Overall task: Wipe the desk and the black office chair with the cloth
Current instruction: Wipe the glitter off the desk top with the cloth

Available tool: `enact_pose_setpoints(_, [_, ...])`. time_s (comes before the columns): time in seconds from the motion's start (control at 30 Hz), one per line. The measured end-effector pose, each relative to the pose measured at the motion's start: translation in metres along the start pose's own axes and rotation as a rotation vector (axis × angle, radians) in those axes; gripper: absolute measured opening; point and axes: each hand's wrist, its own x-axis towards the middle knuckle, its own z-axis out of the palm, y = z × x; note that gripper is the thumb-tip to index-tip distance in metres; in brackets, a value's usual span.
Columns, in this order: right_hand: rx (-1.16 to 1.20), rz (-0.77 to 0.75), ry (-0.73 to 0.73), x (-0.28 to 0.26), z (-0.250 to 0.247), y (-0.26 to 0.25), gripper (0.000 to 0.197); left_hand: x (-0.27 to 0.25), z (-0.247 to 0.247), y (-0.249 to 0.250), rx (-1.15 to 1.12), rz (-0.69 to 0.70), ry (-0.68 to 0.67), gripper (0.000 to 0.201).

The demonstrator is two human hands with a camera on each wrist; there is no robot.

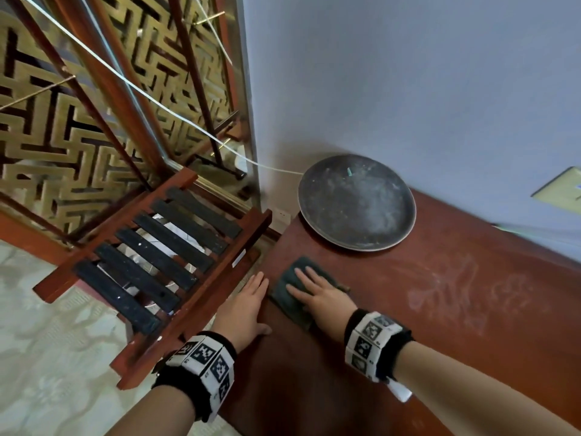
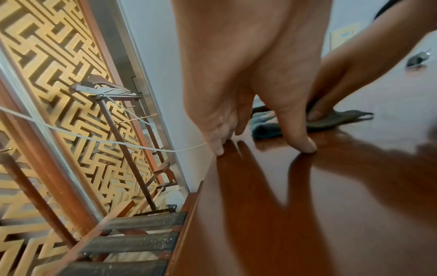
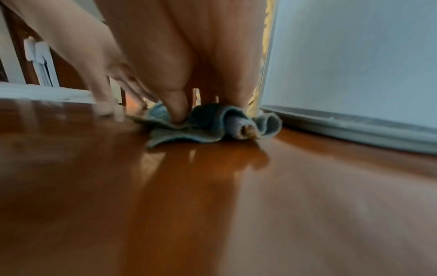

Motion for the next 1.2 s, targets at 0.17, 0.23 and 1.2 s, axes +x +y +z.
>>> enact_pose_setpoints(0.17, [0.025,0.229,-0.028,0.053,-0.028,0.02,0.057,-0.003,0.0,0.002,-0.012,0.005,-0.002,0.096])
enact_pose_setpoints(0.23, [0.013,0.134,-0.079,0.047,-0.024,0.006,0.058,-0.003,0.001,-0.001,-0.046,-0.009,0.005,0.101])
enact_pose_setpoints(1.2, [0.149,1.048,0.012,-0.171,0.0,0.181,0.06,0.017,0.01,0.041,0.272,0.26,-0.155,0.108])
